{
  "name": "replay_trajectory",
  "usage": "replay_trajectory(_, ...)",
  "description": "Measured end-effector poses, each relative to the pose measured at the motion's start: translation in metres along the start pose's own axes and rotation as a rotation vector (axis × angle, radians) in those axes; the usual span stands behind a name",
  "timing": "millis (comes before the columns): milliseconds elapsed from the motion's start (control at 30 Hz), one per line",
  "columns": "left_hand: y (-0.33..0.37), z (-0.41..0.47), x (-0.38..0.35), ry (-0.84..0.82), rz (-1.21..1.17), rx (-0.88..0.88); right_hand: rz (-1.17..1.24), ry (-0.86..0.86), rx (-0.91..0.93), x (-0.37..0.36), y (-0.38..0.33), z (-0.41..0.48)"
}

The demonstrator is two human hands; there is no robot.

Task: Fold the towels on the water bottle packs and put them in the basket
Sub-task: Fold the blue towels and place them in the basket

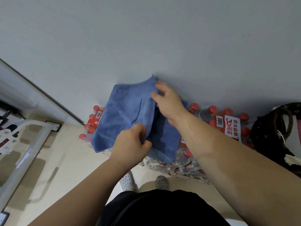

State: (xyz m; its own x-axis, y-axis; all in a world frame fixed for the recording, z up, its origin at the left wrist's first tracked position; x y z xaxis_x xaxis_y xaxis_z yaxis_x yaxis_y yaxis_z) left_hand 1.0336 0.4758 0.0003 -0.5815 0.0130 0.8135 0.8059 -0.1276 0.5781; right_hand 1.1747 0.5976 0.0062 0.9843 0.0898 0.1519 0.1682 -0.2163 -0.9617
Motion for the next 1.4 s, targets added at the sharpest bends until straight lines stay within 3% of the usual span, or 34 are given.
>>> replay_trajectory(100,0.019,-0.005,0.008,0.019,-0.092,-0.074,0.037,0.103,0.123,0.024,-0.004,-0.019)
replay_trajectory(200,0.035,-0.010,-0.008,-0.138,-0.115,-0.126,0.012,0.220,0.102,0.052,0.025,-0.033)
replay_trajectory(300,0.035,-0.009,-0.047,-0.383,-0.068,-0.096,-0.208,0.165,-0.023,0.067,0.060,-0.038)
replay_trajectory(400,0.026,-0.007,-0.072,-0.487,-0.018,-0.021,-0.427,0.095,-0.106,0.068,0.074,-0.038)
replay_trajectory(667,0.021,0.008,-0.059,-0.432,-0.008,-0.006,-0.614,0.210,-0.141,0.071,0.076,-0.031)
replay_trajectory(967,-0.021,0.075,0.000,-0.008,0.213,-0.016,-1.008,0.330,-0.071,0.068,0.053,0.001)
replay_trajectory(1100,-0.055,0.120,0.018,-0.062,0.391,-0.005,-1.079,0.355,-0.102,0.072,0.058,0.015)
replay_trajectory(1233,-0.079,0.157,0.026,-0.267,0.517,-0.036,-1.091,0.384,-0.012,0.074,0.061,0.013)
replay_trajectory(1400,-0.090,0.181,0.029,-0.430,0.579,-0.129,-0.937,0.332,-0.047,0.075,0.062,0.014)
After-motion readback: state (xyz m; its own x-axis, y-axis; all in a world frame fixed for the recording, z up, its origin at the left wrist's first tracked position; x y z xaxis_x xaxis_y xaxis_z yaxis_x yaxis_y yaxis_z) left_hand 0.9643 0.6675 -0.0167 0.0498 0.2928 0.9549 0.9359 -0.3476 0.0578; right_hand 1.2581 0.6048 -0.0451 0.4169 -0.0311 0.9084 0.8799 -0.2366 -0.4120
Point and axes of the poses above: each hand's wrist, its own z-axis towards the middle knuckle, its own x-axis out of the back of the hand, y = z × x, the point moved 1 cm from there along z, towards the middle knuckle, and after that the axes turned 4 degrees about -x, right-handed, at the moved point
